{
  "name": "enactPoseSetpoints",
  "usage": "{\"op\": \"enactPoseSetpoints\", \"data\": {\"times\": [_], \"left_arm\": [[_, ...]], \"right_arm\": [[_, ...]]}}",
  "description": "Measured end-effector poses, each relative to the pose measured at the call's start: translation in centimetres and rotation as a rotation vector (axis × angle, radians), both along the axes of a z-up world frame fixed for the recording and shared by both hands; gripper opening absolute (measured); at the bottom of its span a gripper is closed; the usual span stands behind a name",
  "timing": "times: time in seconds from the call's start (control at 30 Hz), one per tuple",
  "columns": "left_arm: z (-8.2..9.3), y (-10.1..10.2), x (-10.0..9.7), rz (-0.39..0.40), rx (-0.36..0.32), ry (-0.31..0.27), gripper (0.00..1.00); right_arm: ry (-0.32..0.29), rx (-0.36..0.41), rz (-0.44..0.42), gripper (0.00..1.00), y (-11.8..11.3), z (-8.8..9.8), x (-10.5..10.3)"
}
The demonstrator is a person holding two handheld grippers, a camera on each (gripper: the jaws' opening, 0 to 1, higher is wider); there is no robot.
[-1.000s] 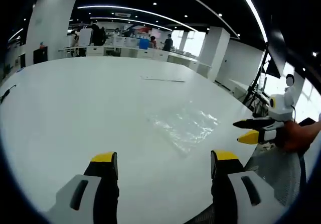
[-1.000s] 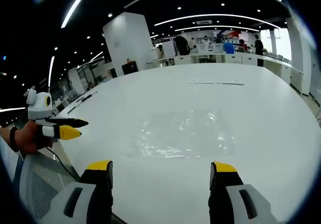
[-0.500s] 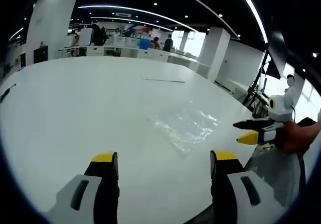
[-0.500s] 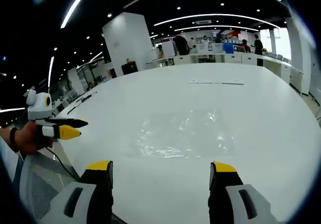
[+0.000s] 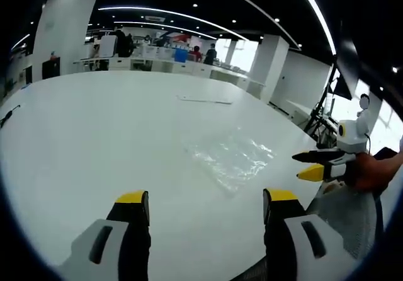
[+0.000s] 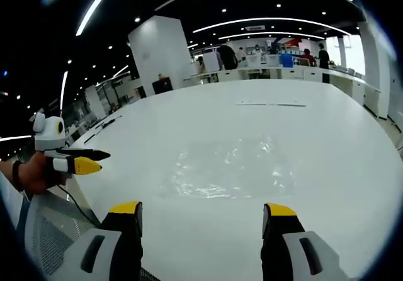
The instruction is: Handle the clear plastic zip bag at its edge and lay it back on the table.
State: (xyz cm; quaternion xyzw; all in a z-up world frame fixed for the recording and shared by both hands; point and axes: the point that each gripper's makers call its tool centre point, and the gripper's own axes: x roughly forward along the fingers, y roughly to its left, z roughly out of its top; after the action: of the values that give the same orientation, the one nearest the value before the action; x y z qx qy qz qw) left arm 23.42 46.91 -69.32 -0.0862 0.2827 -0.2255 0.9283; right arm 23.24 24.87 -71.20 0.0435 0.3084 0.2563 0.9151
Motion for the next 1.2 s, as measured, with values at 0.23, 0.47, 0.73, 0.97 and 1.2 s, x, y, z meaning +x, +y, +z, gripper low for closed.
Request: {"op": "enactPoseSetpoints", "data": {"times": [0.23,0.47,0.73,0.97,1.2], "left_arm": [[0.18,-0.47,-0.26,-0.012,0.01,0.005,0.73],[0.17,-0.28,-0.19,-0.003,0.008,0.006,0.73],[0.23,-0.37,-0.26,-0.005,0.012,0.006,0.74],[-0.06,-0.22,-0.12,-0.007,0.01,0.008,0.73],[-0.11,-0.2,-0.14,-0.006,0.01,0.01,0.73]], "right_arm": [[-0.004,0.004,-0.009,0.78,-0.13,-0.04,0.2],[0.001,-0.004,-0.001,0.77,-0.13,-0.26,0.08],[0.003,-0.013,0.006,0.76,-0.03,-0.33,0.06],[0.0,-0.034,0.023,0.75,0.17,-0.15,-0.23],[-0.001,-0.043,0.047,0.75,0.55,-0.34,-0.21]]}}
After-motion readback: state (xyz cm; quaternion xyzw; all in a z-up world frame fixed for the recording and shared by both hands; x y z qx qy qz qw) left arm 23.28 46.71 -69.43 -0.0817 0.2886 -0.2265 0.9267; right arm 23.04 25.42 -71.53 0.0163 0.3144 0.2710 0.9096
